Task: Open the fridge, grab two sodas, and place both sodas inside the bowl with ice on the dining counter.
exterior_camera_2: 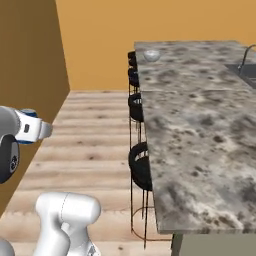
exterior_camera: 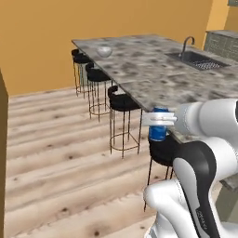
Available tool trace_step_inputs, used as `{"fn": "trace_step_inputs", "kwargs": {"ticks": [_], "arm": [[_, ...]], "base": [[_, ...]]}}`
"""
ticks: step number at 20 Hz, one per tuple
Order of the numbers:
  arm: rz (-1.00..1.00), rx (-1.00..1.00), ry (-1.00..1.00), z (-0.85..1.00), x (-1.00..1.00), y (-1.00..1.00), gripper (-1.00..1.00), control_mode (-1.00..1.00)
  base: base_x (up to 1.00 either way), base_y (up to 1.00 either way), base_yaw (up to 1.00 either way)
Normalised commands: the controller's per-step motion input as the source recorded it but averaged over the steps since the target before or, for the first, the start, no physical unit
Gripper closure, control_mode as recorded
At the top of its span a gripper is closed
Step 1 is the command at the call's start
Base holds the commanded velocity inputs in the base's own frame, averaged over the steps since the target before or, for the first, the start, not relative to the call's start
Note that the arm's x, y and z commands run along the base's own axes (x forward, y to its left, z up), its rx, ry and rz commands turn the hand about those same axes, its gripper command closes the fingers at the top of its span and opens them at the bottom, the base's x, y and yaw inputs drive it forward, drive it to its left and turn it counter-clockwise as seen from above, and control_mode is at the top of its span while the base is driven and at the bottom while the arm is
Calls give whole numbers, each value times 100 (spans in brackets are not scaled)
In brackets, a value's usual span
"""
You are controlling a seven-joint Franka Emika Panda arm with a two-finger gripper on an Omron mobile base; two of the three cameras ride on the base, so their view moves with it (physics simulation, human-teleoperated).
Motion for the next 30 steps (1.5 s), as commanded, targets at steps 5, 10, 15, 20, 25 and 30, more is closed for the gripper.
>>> {"fn": "trace_step_inputs", "kwargs": {"ticks": [5,10,15,20,25,30], "arm": [[0,0,0,0,0,0,100,100],[0,0,0,0,0,0,100,100],[0,0,0,0,0,0,100,100],[0,0,0,0,0,0,100,100],[0,0,0,0,0,0,100,100],[0,0,0,0,0,0,100,100]], "base": [[52,86,-42],[76,84,-41],[83,81,-42],[80,80,-42],[76,83,-41],[69,90,-37]]}}
